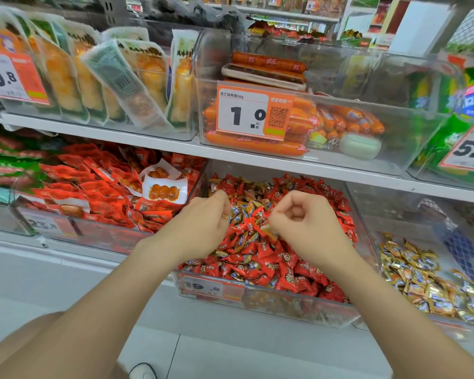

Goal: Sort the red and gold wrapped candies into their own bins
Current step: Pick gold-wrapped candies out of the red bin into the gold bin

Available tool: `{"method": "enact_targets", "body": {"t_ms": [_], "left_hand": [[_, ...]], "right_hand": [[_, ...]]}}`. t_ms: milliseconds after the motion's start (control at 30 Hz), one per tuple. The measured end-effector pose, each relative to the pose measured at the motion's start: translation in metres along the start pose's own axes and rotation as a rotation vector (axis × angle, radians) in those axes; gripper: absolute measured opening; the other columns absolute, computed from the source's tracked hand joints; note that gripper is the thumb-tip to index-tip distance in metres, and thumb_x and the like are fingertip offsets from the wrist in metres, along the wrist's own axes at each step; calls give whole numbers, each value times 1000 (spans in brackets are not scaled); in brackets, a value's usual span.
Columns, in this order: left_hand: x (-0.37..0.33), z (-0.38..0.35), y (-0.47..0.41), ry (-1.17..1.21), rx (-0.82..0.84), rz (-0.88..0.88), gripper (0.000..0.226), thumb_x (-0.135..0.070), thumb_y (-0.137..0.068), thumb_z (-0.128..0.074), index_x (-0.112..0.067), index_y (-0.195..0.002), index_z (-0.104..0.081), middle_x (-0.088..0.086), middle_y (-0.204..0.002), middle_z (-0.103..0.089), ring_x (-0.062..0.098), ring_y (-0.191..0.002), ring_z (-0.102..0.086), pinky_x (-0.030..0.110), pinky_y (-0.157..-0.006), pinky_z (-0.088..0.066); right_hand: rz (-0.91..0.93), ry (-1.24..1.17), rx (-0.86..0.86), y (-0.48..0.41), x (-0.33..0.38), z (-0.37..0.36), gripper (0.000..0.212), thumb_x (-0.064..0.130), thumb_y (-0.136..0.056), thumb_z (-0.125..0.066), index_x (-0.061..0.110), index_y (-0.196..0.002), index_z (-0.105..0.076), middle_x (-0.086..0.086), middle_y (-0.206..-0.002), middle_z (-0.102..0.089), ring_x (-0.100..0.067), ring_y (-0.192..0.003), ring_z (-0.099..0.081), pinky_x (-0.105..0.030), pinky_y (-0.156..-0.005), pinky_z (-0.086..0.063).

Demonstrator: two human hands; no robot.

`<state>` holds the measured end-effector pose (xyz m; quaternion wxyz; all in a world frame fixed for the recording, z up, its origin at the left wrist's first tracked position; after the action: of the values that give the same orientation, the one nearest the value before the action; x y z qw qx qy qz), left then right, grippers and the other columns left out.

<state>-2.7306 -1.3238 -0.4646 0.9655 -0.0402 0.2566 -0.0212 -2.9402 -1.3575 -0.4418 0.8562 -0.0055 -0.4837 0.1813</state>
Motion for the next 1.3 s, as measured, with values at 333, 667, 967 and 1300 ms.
{"method": "enact_targets", "body": {"t_ms": [333, 667, 967, 1300], "left_hand": [[2, -15, -35, -307, -83, -53, 59, 16, -81, -60, -11, -133, -56, 10, -125, -53, 31, -112, -57, 44, -90, -55], [14, -22, -56, -62, 139, 177, 46, -1, -87, -53, -10, -133, -53, 11, -132, -49, 30, -117, -55, 45, -100, -53], [3, -14, -47, 45, 206, 88, 61, -10, -86, -77, -31, -138, -53, -1, -131, -51, 17, -101, -60, 24, -70, -51], [-12, 1, -23, 150, 65, -82, 17, -34, -102, -63, -38, -118, -68, -6, -80, -66, 11, -56, -58, 32, -52, -50]], "right_hand": [[142, 222, -118, -31, -5, -11, 21, 11, -102, -61, 20, -109, -79, 7, -89, -79, -4, -79, -74, -28, -80, -62], [296, 755, 267, -71, -17, -59, 42, 36, -103, -44, 17, -139, -56, -12, -118, -57, -34, -116, -51, -46, -96, -49], [209, 785, 584, -65, -6, -48, 32, 33, -82, -69, 16, -109, -68, -5, -91, -60, -26, -89, -61, -43, -78, -57], [262, 430, 301, -34, -14, -21, 18, 25, -95, -71, 28, -111, -64, 10, -73, -65, -2, -59, -58, -18, -54, -39]]}}
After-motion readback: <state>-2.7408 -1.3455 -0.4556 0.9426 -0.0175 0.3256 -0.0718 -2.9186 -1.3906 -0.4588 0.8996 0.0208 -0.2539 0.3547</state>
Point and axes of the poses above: each hand's wrist, its own y-axis away from the middle knuckle, its own z-axis out of the back of the hand, x = y × z, the point moved 3 cm from there along -y, towards the middle knuckle
